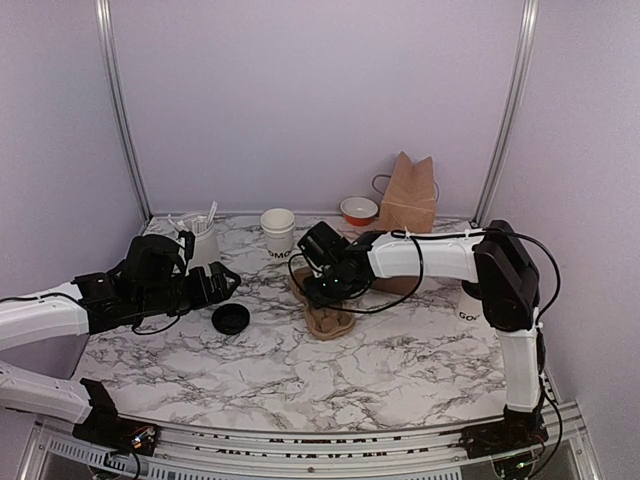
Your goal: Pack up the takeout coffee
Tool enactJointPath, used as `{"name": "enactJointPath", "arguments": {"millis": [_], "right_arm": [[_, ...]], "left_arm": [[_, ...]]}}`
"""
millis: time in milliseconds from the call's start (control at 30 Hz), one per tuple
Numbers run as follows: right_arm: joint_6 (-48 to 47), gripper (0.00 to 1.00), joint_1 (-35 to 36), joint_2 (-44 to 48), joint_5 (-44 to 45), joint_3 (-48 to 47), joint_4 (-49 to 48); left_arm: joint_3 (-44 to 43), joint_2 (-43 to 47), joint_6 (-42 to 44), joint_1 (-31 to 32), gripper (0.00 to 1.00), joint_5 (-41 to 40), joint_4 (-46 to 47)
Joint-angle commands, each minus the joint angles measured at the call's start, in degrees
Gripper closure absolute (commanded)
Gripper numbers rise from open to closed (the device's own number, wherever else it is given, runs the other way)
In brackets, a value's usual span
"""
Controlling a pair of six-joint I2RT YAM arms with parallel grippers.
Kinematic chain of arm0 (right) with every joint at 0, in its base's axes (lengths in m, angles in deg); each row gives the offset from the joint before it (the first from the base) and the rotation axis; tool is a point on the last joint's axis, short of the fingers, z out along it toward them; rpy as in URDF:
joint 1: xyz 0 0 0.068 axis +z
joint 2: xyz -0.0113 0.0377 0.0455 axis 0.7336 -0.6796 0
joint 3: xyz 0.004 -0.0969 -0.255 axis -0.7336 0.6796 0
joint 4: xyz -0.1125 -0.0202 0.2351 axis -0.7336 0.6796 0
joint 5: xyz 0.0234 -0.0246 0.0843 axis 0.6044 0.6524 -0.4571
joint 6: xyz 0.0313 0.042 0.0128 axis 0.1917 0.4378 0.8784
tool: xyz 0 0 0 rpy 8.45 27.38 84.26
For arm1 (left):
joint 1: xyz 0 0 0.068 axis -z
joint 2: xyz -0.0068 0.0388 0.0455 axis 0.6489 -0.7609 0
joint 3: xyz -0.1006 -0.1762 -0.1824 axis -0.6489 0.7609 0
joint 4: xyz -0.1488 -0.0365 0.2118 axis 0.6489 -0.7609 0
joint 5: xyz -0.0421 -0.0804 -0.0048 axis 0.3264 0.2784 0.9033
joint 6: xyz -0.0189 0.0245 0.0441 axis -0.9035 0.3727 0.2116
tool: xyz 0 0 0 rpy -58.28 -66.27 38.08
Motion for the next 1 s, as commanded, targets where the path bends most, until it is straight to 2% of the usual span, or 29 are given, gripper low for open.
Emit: {"name": "enactJointPath", "arguments": {"millis": [0,233,967], "right_arm": [[0.4,0.67,0.7,-0.5,0.9,-0.4,1.6],[-0.4,0.72,0.8,1.0,1.5,-2.6,2.6],[-1.5,0.68,0.8,4.5,1.9,-5.3,3.6]], "left_arm": [[0.4,0.7,0.3,-0.3,0.01,-0.7,-1.1],[0.6,0.8,0.3,-0.4,0.01,-0.7,-1.1],[0.3,0.0,0.5,-0.5,0.01,-0.1,-0.6]]}}
